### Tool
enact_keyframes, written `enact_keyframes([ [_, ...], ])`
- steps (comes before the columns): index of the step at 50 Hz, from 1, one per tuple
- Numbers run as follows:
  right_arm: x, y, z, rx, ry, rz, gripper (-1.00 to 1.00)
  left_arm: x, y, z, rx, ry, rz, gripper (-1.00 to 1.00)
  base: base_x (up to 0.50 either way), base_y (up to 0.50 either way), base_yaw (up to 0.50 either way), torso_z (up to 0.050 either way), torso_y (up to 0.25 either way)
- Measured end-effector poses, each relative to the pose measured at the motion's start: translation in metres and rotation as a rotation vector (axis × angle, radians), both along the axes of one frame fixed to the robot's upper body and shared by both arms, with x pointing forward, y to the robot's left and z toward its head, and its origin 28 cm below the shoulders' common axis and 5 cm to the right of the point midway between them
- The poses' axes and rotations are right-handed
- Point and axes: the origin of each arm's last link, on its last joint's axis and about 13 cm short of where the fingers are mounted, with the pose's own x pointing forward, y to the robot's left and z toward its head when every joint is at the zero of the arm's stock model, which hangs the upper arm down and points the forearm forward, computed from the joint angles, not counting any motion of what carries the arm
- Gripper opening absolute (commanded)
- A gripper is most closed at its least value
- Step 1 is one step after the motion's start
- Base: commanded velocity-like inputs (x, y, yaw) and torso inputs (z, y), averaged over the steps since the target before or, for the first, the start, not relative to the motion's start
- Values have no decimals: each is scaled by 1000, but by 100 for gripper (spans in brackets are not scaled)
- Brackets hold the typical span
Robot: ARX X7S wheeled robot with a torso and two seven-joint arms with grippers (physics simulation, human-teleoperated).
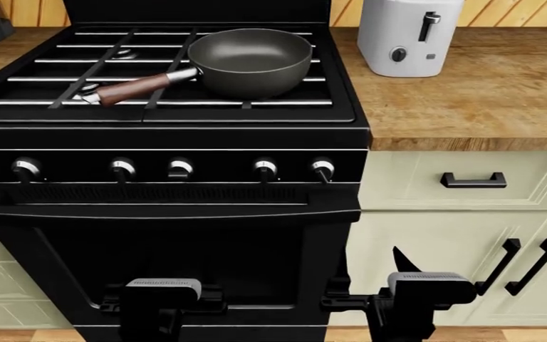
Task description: Turn off the front right burner of the stove.
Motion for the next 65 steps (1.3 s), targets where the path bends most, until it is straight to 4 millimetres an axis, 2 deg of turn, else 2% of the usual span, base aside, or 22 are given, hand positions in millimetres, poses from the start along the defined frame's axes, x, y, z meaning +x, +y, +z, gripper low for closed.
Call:
enact_keyframes([
  [12, -2, -1, 6, 0, -5, 1, 100, 0, 0, 2, 1, 5, -1, 100, 0, 0, 0, -50, 12],
  [19, -3, -2, 12, -7, -9, -2, 100, -1, 0, 3, -3, 4, -2, 100, 0, 0, 0, 0, 0],
  [36, -1, -3, 57, -76, -31, 11, 100, -5, -1, 12, -30, 51, -17, 100, 0, 0, 0, 0, 0],
  [48, 7, 5, 73, -146, -21, 36, 100, -10, -2, 19, -49, 91, -37, 100, 0, 0, 0, 0, 0],
  [65, 27, 13, 87, -212, 8, 45, 100, -14, -3, 23, -65, 111, -63, 100, 0, 0, 0, 0, 0],
])
